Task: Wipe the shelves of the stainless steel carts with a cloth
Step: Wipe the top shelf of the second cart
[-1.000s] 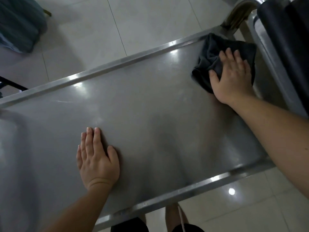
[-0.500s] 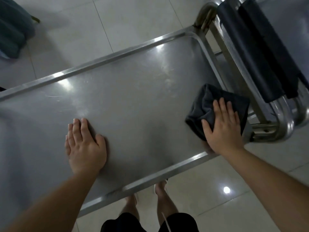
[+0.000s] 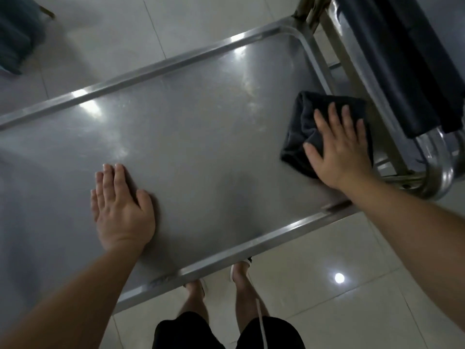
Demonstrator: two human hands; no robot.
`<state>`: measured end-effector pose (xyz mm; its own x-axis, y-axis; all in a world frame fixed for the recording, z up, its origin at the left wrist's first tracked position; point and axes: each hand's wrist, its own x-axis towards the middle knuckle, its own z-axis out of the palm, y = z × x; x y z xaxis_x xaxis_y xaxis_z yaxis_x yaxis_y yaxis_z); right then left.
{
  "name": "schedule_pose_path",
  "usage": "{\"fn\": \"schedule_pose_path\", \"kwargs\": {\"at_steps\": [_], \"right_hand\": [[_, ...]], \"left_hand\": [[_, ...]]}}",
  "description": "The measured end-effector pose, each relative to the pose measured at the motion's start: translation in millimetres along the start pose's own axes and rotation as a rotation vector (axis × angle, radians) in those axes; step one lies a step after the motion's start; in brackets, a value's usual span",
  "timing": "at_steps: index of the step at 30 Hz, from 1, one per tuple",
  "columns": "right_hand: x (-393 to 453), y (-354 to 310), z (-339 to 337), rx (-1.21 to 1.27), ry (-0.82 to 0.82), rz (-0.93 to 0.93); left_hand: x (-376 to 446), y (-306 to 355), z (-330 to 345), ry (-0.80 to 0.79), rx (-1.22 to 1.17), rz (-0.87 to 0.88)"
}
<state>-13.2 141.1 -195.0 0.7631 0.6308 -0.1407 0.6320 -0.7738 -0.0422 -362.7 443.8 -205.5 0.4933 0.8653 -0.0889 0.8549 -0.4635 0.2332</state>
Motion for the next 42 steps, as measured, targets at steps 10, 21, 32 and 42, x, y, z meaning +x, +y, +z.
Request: {"fn": "schedule_pose_path", "kwargs": {"at_steps": [10,21,32,42], "right_hand": [[-135.6,-81.1,17.9,0.079,-0.024,0.118],[-55.9,-214.1,23.9,0.114,-0.092,-0.494],[31.1,-262.0,9.7,0.143,-0.088,-0.162],[-161.5,-261.7,28.3,0.165,-0.179,-0.513]], "left_hand": [[0.4,0.9,2.5,0.002,-0.011,-0.020],[0.6,1.9,2.4,-0.033,0.002,-0.026],[0.1,1.2,1.2,-0.035,0.014,-0.025],[2.6,-2.9,-16.2,-0.141,-0.136,-0.001]]}}
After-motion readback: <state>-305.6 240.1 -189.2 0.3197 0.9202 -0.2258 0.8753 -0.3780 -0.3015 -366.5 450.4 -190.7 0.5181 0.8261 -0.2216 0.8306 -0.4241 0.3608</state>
